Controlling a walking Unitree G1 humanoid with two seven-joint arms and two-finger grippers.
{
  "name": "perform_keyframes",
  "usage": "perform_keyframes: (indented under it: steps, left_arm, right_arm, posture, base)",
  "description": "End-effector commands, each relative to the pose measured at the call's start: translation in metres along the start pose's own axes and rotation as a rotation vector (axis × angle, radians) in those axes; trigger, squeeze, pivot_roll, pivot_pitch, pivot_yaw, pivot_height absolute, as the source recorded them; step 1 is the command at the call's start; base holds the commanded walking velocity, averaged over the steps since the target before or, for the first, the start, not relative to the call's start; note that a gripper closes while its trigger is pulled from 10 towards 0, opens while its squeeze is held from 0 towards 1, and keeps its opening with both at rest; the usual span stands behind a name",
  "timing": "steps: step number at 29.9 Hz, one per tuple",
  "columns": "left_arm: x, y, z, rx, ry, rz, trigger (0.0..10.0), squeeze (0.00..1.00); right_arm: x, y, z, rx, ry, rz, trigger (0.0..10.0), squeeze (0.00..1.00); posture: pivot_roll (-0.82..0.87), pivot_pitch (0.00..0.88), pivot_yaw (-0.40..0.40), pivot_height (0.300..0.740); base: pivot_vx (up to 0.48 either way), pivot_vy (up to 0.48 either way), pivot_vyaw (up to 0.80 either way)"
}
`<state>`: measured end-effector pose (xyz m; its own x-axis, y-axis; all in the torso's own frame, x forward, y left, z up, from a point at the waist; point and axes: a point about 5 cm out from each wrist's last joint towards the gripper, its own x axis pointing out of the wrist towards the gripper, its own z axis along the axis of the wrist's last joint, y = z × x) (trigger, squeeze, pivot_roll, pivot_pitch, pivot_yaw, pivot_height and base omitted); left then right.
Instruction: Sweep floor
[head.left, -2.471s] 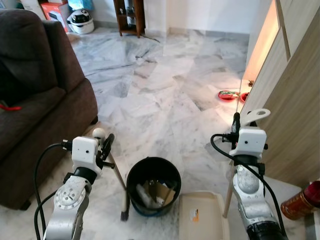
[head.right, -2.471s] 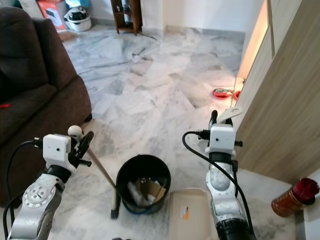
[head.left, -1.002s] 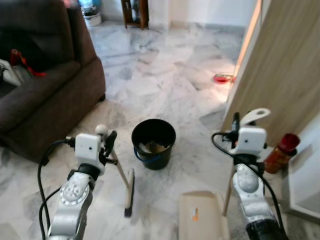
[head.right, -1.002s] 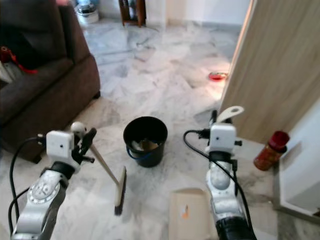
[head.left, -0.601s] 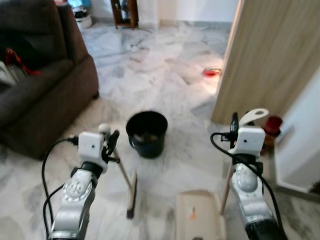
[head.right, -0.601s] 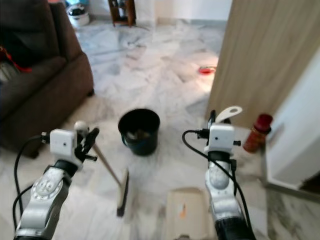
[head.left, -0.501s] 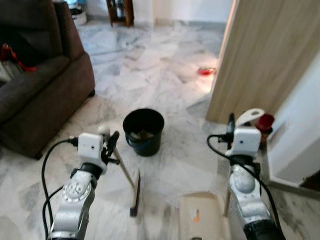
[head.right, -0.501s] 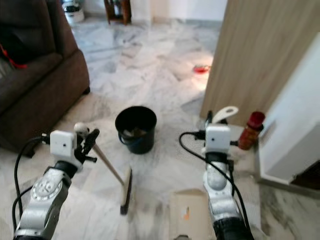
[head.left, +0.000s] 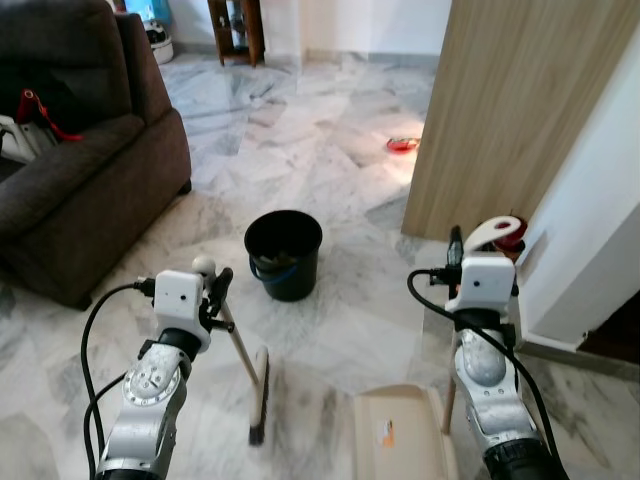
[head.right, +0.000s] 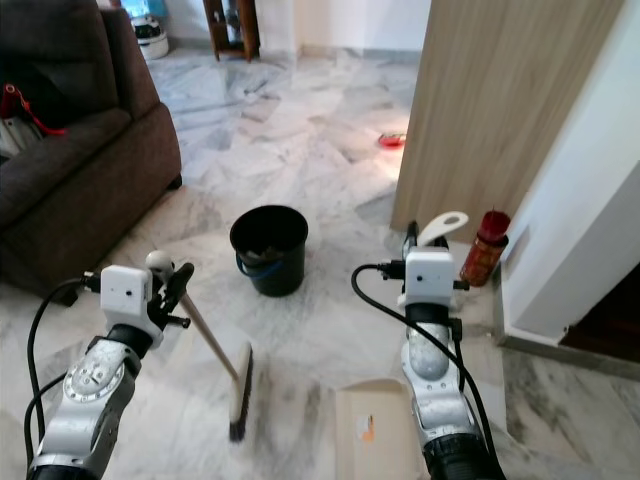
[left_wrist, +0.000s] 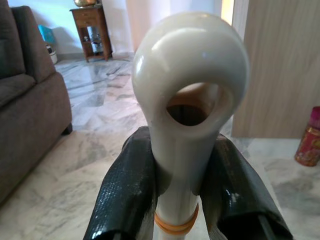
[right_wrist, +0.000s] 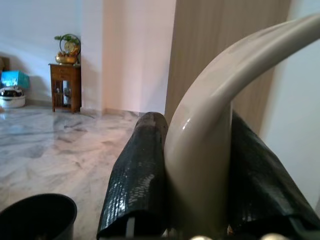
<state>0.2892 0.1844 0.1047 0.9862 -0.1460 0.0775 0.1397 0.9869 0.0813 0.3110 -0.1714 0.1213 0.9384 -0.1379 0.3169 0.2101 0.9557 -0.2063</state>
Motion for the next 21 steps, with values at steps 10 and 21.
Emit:
perform_keyframes:
  steps: [10, 21]
  left_arm:
    - [0.035, 0.004, 0.007, 0.023, -0.046, 0.020, 10.0, 0.00]
    - [0.032, -0.005, -0.003, 0.015, -0.047, 0.008, 10.0, 0.00]
  right_arm:
    - [0.003, 0.004, 0.009, 0.028, -0.039, 0.009, 10.0, 0.00]
    - [0.001, -0.001, 0.005, 0.031, -0.014, 0.004, 10.0, 0.00]
  posture:
    - [-0.09, 0.070, 0.071, 0.740]
    - [-0.09, 0.096, 0.051, 0.740]
  base:
    - [0.000, 0.000, 0.00]
    - [0.000, 0.000, 0.00]
